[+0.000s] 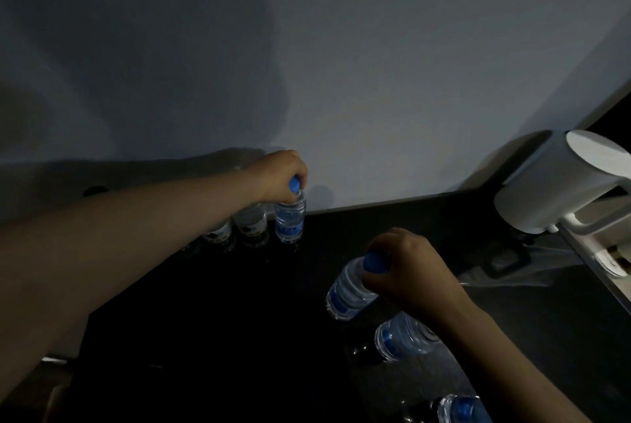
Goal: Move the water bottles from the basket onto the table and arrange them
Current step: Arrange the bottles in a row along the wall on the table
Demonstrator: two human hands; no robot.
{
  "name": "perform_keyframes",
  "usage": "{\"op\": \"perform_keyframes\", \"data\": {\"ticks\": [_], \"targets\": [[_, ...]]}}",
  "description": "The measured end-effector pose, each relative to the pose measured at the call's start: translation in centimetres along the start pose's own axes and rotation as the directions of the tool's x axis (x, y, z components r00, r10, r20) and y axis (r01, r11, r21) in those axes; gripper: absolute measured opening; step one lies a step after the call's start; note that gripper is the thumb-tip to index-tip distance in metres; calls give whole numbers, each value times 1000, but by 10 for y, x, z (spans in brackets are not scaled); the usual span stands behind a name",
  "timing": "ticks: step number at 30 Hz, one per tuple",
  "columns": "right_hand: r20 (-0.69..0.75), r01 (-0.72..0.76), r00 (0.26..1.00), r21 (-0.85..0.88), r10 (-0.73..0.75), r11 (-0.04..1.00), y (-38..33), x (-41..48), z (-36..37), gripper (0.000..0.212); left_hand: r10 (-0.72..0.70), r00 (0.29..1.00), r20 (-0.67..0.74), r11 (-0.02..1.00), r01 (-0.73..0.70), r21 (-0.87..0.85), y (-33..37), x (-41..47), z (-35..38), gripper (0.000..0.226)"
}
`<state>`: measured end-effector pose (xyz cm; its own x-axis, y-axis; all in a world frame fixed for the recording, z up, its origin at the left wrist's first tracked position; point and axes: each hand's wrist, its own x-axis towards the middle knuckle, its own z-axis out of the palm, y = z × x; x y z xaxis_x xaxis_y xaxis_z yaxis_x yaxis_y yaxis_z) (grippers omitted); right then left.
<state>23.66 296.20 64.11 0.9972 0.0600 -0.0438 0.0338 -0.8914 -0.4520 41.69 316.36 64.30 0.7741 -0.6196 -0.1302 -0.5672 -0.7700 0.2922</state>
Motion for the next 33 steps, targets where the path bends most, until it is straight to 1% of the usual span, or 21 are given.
{"op": "perform_keyframes", "data": {"ticks": [10,20,26,33], "targets": [[32,-7,999,-14,7,1000,3,10,1,25,4,1000,14,999,-4,43,-4,2,6,22],[36,-13,999,-9,13,1000,9,15,3,29,-10,1000,-12,999,10,37,-5,4,3,24],[37,-14,999,3,14,1000,13,27,-3,27,-13,999,31,999,11,46,-4,11,6,23],[70,-54,996,-23,56,998,14,56,-16,27,-34,999,-6,998,34,60,-8,12,7,24]]}}
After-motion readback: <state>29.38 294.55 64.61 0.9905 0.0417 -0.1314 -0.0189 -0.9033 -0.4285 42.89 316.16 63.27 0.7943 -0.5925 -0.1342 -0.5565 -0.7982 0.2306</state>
